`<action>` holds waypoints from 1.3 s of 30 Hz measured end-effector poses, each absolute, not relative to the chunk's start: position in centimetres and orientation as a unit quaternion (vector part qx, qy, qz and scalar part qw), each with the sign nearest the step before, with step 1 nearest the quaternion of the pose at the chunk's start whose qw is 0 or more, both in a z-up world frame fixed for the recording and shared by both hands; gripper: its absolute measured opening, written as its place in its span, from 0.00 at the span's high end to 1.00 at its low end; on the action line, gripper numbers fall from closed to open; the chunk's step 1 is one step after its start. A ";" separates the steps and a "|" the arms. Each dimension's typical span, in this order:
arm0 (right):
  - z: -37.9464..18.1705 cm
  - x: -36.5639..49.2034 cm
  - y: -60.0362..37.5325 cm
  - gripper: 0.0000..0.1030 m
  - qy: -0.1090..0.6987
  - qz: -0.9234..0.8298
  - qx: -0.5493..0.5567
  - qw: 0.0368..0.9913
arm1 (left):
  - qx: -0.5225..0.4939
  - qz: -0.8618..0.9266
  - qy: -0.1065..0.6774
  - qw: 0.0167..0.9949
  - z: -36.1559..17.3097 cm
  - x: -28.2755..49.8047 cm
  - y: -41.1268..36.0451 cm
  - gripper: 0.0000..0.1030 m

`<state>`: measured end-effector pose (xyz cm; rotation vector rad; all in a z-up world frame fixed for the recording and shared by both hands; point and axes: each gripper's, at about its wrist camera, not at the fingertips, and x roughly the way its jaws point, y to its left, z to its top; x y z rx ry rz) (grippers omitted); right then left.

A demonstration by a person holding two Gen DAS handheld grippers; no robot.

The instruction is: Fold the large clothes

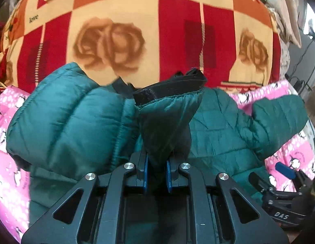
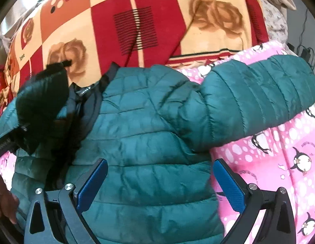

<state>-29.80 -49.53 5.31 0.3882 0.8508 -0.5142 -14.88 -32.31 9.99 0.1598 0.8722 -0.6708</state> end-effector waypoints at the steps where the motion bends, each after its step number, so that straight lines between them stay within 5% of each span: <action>1: 5.1 -29.8 -49.7 0.00 0.408 -0.245 0.187 0.860 | 0.080 -0.318 0.420 0.846 9.4 -15.0 -32.8 0.88; 14: 2.8 -29.9 -50.1 0.00 0.426 -0.240 0.218 0.844 | 0.103 -0.322 0.432 0.836 6.8 -16.0 -34.2 0.88; 16: 2.9 -29.9 -49.9 0.00 0.427 -0.239 0.218 0.844 | 0.107 -0.326 0.435 0.832 6.6 -16.0 -34.3 0.83; 21: 3.2 -30.5 -49.6 0.00 0.427 -0.243 0.216 0.844 | 0.099 -0.346 0.449 0.818 6.9 -16.4 -33.9 0.47; 23: 3.3 -30.7 -49.6 0.00 0.426 -0.245 0.217 0.843 | 0.098 -0.349 0.449 0.817 7.6 -16.9 -33.3 0.42; 39: 5.7 -26.2 -45.8 0.00 0.402 -0.176 0.231 0.868 | 0.104 -0.275 0.350 0.889 14.6 -16.2 -20.3 0.27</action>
